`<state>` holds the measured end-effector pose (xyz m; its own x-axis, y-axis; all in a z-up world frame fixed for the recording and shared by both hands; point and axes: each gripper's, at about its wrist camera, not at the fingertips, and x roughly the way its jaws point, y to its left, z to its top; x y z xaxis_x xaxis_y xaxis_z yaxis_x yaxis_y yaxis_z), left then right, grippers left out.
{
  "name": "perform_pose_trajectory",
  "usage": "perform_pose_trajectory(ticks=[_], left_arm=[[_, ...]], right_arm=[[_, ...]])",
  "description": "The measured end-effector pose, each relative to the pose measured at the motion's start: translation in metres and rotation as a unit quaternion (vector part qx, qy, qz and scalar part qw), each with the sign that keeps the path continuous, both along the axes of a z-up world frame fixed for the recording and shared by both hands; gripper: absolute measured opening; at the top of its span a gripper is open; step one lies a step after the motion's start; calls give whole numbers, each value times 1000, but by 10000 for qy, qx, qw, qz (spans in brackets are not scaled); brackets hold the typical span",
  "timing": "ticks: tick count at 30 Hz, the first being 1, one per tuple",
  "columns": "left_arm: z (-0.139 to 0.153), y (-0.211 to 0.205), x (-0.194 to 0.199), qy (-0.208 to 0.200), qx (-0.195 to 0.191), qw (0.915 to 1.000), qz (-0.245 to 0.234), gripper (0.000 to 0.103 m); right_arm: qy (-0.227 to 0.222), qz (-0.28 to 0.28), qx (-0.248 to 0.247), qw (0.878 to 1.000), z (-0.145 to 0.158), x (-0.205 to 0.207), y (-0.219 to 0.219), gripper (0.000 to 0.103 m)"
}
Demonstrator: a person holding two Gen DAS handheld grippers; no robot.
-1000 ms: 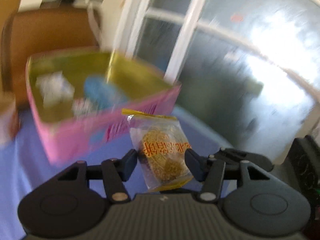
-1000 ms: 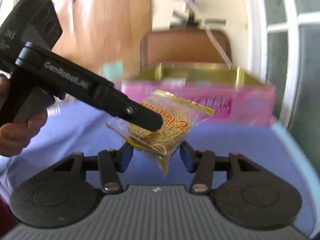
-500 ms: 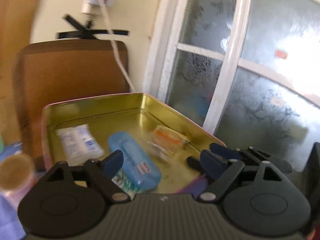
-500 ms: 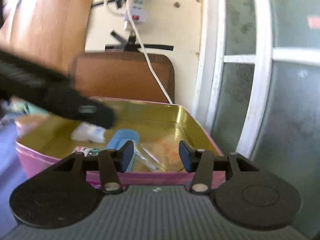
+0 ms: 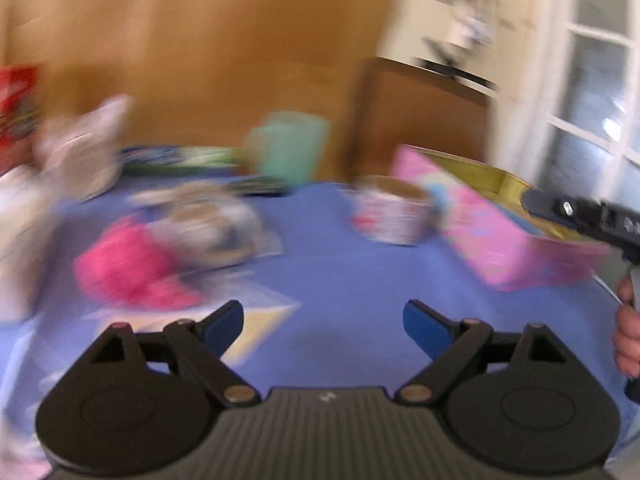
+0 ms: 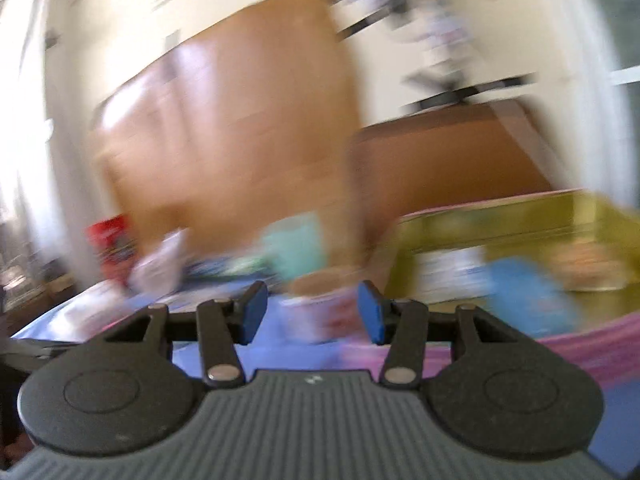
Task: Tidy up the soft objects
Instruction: 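Grasp the clear tape roll with the right gripper and drop it into the tin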
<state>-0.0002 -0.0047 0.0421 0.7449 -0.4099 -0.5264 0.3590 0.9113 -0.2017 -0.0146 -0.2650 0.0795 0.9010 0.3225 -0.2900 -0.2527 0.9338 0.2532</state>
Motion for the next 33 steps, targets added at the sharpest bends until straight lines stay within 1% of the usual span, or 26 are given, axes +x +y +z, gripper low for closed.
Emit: perform_pose_trajectory(ticks=[2,3,5,6,8,9,10,14,15,16,17,18,19,20,21,23,25,27,28,29,30,31,32,33], left_arm=[[-3,34,2,47,-188,9990,392,90],[-3,52,5,62,-353,9978,553,90],[-6,78,6,39,-615,9950,783,90],[-8,88,5,30,-687,9940,849,90],[-14,99,8,104,-905,9921,867,90],[-16,103,13,187,-1071,9907,812,90],[-15,104,15,159,-1154,9903,764,90],[-14,98,13,70,-1120,9923,527,90],[-14,95,11,26,-1084,9929,481,90],[-15,94,10,4,-1057,9933,463,91],[-15,91,11,-7,-1042,9935,452,91],[-16,91,11,-17,-1050,9935,450,91],[-16,92,9,-24,-1078,9931,451,91],[-16,94,9,-27,-1138,9925,451,91],[-16,95,8,-28,-1187,9919,456,92],[-17,98,8,-3,-1279,9907,467,92],[-17,99,9,18,-1340,9899,455,92],[-16,100,8,21,-1400,9893,399,92],[-15,100,8,34,-1434,9890,355,92],[-14,99,7,50,-1452,9888,331,92],[-12,98,6,73,-1481,9884,324,92],[-11,97,5,99,-1548,9874,302,92],[-8,96,6,148,-1654,9858,253,92],[-6,93,8,213,-1733,9844,209,92]], right_arm=[[339,327,24,9989,-2,26,22,52],[472,475,42,9977,-5,37,34,52],[660,620,53,9959,-8,56,54,52],[782,665,81,9947,-11,70,63,52],[1011,647,81,9927,-18,94,77,52],[1099,591,18,9922,-21,103,83,51],[1162,537,-76,9917,-25,113,89,51],[1390,456,-539,9878,-39,145,118,51],[1460,439,-662,9861,-45,151,124,49],[1559,388,-798,9838,-50,156,127,42],[1646,360,-741,9829,-54,158,127,26],[1699,344,-556,9833,-54,156,123,16],[1758,265,-501,9828,-51,152,121,14],[1751,220,-550,9828,-48,145,120,11],[1695,236,-589,9835,-43,132,115,9],[1761,343,-511,9825,-38,112,104,9],[1825,423,-461,9812,-34,85,90,3],[1809,505,-516,9809,-30,52,76,2],[1822,570,-583,9799,-31,44,74,2],[1812,592,-758,9787,-30,32,73,3],[1711,563,-923,9793,-31,24,73,7],[1550,500,-1053,9810,-29,15,72,9],[1366,478,-1138,9829,-28,9,71,13],[1225,516,-1184,9840,-27,4,71,21]])
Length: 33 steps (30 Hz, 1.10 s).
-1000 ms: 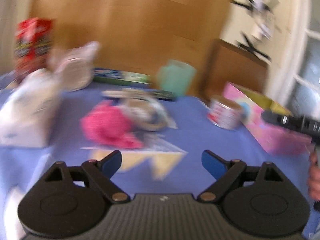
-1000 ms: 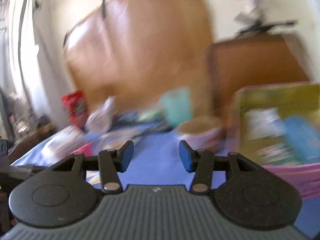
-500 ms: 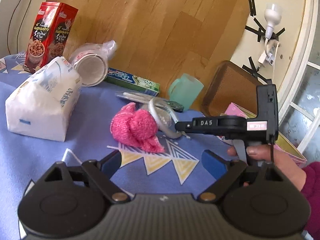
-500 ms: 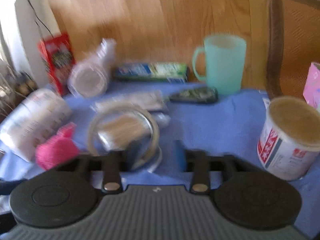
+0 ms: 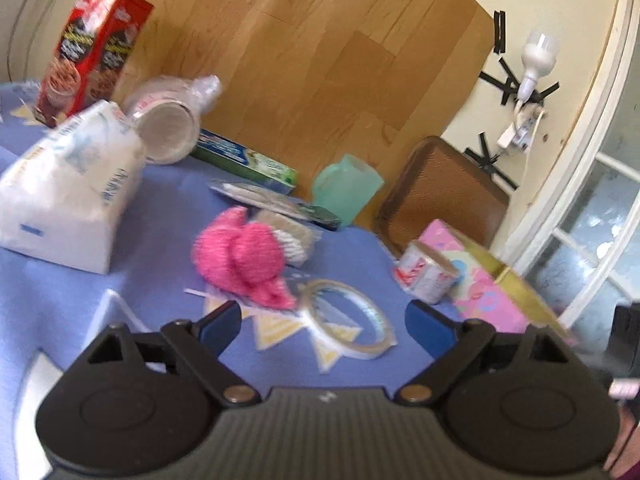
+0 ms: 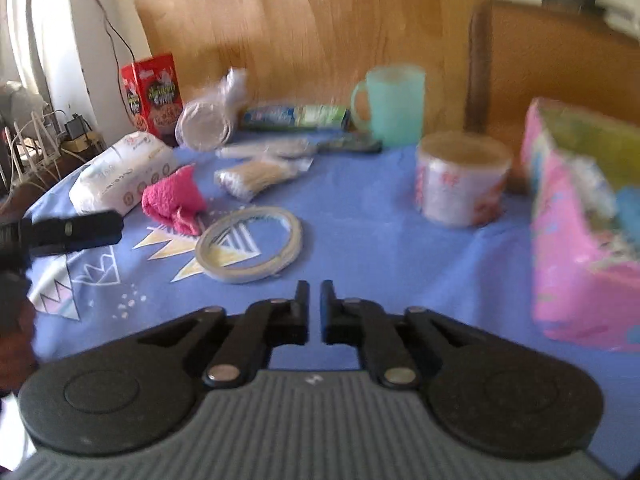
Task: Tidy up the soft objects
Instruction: 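Grasp the clear tape roll with the right gripper and drop it into the tin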
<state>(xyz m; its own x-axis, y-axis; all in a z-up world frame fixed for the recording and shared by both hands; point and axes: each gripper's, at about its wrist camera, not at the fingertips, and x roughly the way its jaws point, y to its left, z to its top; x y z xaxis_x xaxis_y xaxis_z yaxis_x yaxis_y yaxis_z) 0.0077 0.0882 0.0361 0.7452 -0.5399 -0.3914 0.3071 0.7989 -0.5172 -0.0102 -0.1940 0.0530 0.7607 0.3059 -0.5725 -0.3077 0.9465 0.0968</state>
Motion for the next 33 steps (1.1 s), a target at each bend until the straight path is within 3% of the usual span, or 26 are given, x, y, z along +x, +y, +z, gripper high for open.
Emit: perform_pose_trajectory(ticks=[1,2,3,7,9,12,13,14,15,17,23,28,33], left_arm=[[2,-4,3,74,-39,10000,-52,92],[5,-10,6,160,-20,9998,-101,91],[7,-18,11,231,54,9996,-161,91],[6,-49,34,496,570,9970,-159,91],[0,-60,46,675,641,9956,-143,92],[-10,-70,56,789,936,9924,152,95],[-11,-73,54,725,952,9927,162,92],[-12,-77,51,679,986,9927,147,86],[-11,-81,48,682,977,9929,-15,76],[-7,-83,37,604,1032,9928,-24,74],[16,-91,10,385,616,9968,-324,73],[50,-145,9,-113,761,9931,-882,73],[70,-231,24,-383,902,9807,-1689,74]], right_arm=[[-79,105,15,9999,0,-1,1,28],[-134,200,29,9997,0,-1,4,47],[-191,290,11,9994,-2,1,9,59],[-233,736,-210,9968,-11,24,32,70],[-67,816,-225,9964,-19,44,43,84],[128,960,-357,9947,-29,64,55,86],[151,1027,-411,9937,-32,68,59,87],[116,1076,-384,9934,-30,66,60,79],[160,1043,-328,9939,-29,66,61,78],[91,958,-288,9949,-28,58,58,76],[-649,705,-285,9950,-16,9,35,74],[-1492,56,-469,9877,6,-23,-4,74],[-1960,-913,-442,9753,26,-42,-70,73]])
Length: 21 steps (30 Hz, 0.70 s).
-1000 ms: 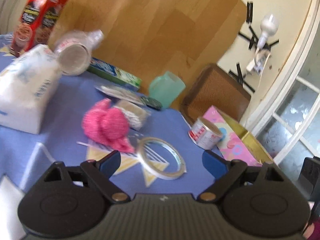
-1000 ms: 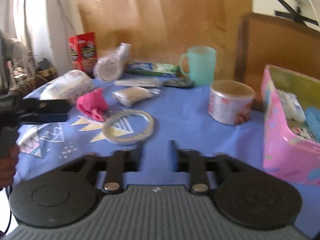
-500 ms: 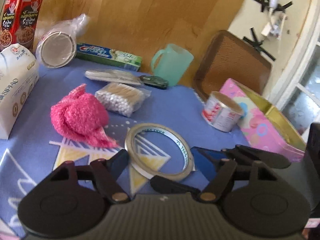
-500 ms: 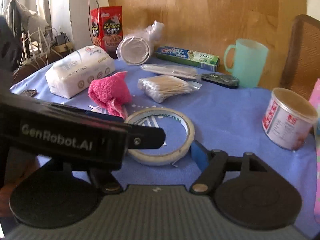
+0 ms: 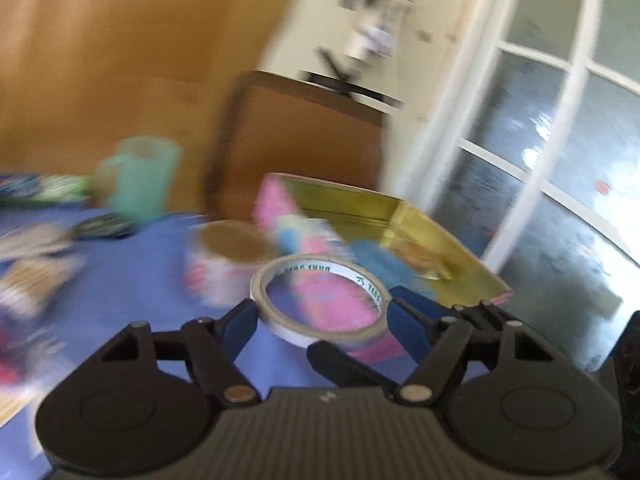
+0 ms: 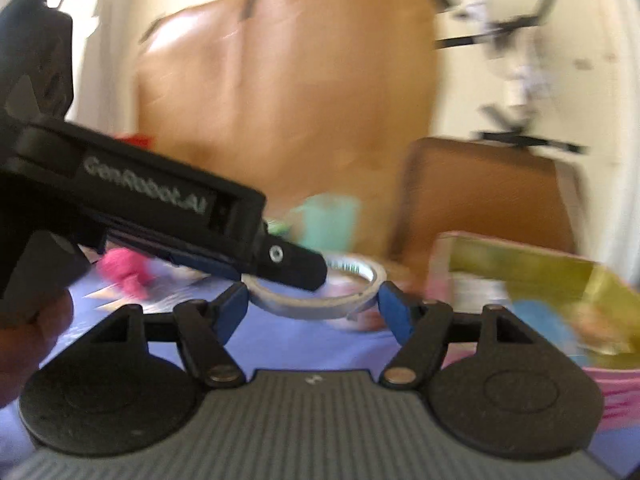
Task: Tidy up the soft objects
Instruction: 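Grasp the clear tape roll with the right gripper and drop it into the tin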
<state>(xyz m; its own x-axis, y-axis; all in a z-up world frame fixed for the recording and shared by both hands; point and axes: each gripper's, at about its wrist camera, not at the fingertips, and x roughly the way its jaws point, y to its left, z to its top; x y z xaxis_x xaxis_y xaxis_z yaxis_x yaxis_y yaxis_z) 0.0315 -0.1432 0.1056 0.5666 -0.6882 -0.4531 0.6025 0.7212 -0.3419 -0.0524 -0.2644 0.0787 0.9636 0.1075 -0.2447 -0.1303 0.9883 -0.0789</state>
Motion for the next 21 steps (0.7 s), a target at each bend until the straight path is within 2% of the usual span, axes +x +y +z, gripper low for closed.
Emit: perform_pose_trajectory(ticks=[4,5,6,7,8,9,11,12,14,17,19,21], left_arm=[[3,-73,25,-1,152,9990,-422,86],[1,-86,30,-77,275,9989,-362,86],[0,-94,33,-165,414,9987,-235,86],[-1,-96,32,-185,487,9986,-130,86],[-1,-91,30,-113,443,9989,-100,86],[-1,-80,26,-37,271,9994,-188,86],[0,-54,14,-97,106,9995,-279,89],[-1,-37,5,-193,110,9995,-205,93],[-8,-8,-5,-267,256,9993,26,93],[-18,29,-9,-28,391,9984,416,94],[-24,53,-9,187,350,9967,703,93],[-25,73,-11,242,233,9951,932,93]], right_arm=[[-205,-734,-139,9970,3,15,-49,74],[-256,-865,-247,9956,0,24,-58,78],[-178,-1017,-401,9938,-6,37,-67,93],[-32,-1222,-514,9912,-11,45,-76,93],[152,-1443,-508,9881,-15,51,-85,90],[170,-1463,-295,9887,-15,49,-92,84],[8,-1365,257,9903,-16,33,-104,83],[-29,-1398,428,9892,-16,26,-106,83],[-196,-1475,533,9874,-18,20,-105,83],[-199,-1610,281,9864,-23,33,-101,82],[-92,-1870,-117,9823,-23,52,-100,79],[-19,-2099,-288,9773,-14,63,-106,78]])
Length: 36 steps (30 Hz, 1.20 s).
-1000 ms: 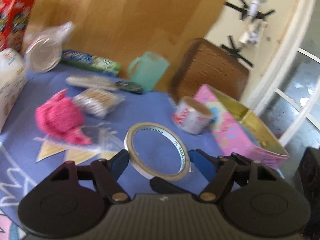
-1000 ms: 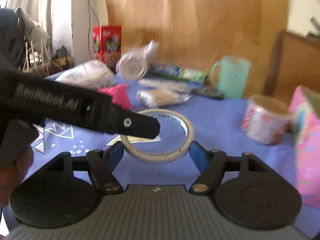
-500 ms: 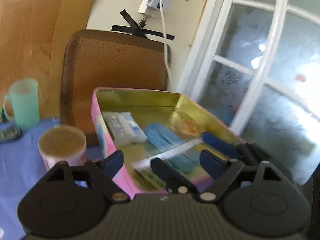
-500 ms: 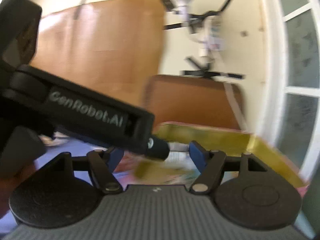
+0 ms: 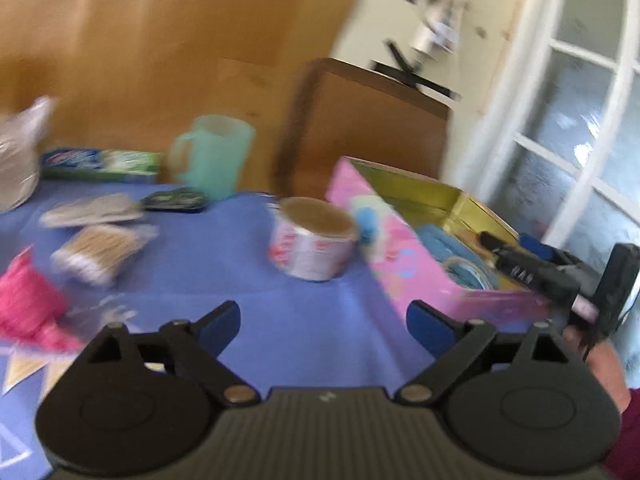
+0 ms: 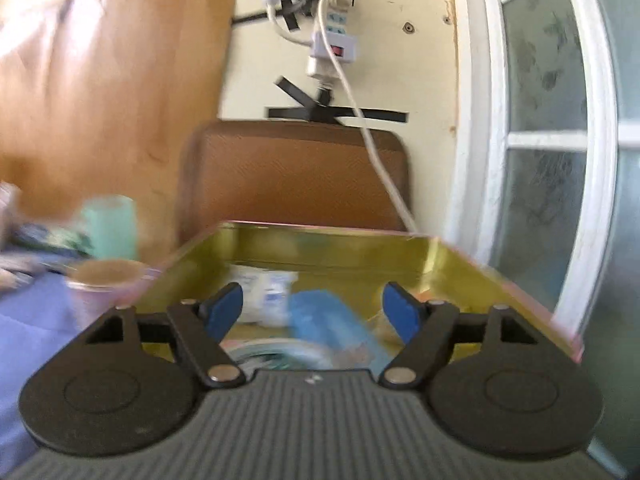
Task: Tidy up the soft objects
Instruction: 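Grasp the clear tape roll with the right gripper and drop it into the tin, then grasp the green correction-tape dispenser with the right gripper and drop it into the tin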
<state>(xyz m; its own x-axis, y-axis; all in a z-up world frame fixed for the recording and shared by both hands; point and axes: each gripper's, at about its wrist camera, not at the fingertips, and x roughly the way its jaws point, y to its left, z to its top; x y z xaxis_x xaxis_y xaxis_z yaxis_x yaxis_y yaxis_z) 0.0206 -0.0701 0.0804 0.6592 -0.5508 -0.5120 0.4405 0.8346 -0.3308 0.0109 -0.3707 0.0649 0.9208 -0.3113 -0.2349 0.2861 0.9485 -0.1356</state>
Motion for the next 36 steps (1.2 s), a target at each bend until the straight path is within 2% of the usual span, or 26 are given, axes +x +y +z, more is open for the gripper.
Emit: perform_pose_trajectory(ticks=[3,4,6,7,9,12,15,16,17,18,19,20,21,23,24,26,27,29,31,33,35,36], left_arm=[[1,29,-7,-79,-41,9997,208,93],[0,36,-9,-122,9,9996,265,93],[-4,53,-14,-168,156,9991,367,95],[-5,58,-15,-156,209,9989,396,95],[-12,72,-17,-88,254,9985,475,95],[-24,88,-24,37,195,9978,639,95],[-32,99,-27,141,147,9966,799,95],[-33,102,-28,153,142,9962,840,95],[-33,104,-28,146,136,9959,887,95],[-33,108,-30,128,126,9955,930,95],[-32,111,-29,106,115,9951,975,95],[-31,115,-30,76,104,9945,1037,95],[-31,119,-30,48,103,9940,1090,95],[-32,126,-30,-7,118,9927,1198,95],[-33,131,-27,-17,132,9921,1247,95],[-37,137,-21,-18,177,9907,1350,95],[-39,138,-18,-49,219,9899,1403,95],[-44,138,-13,-119,346,9887,1454,95],[-48,135,-13,-143,359,9897,1379,93],[-46,135,-18,-362,390,9901,1302,93],[-46,134,-22,-491,415,9903,1230,93],[-45,134,-24,-565,416,9901,1216,93]], right_arm=[[75,505,406,9979,22,-5,-14,78],[184,633,389,9971,28,-7,-16,78],[752,981,216,9921,37,-3,-23,78],[1159,1196,75,9860,39,3,-26,78],[1797,1246,-326,9753,37,17,-27,78],[2619,1320,-812,9526,22,43,-25,79],[3115,1706,-157,9347,18,67,-30,84],[3156,1738,-107,9328,18,73,-29,85],[3107,1495,-328,9381,18,80,-26,81],[3006,968,-879,9447,14,87,-20,76],[2896,636,-1185,9476,13,91,-17,76],[2783,485,-1133,9526,17,94,-19,71],[2556,467,-759,9627,28,92,-21,65],[1937,755,-86,9781,53,80,-17,64],[1653,1049,227,9804,66,74,-9,64],[1395,1639,587,9748,82,71,19,63],[1377,2007,681,9675,87,73,40,60],[1511,2503,811,9529,88,87,76,54],[1760,2884,916,9367,82,113,118,43],[2077,3120,1052,9211,68,147,158,26],[2396,3149,1212,9103,49,185,192,18],[2544,3057,1231,9092,37,207,209,16]])
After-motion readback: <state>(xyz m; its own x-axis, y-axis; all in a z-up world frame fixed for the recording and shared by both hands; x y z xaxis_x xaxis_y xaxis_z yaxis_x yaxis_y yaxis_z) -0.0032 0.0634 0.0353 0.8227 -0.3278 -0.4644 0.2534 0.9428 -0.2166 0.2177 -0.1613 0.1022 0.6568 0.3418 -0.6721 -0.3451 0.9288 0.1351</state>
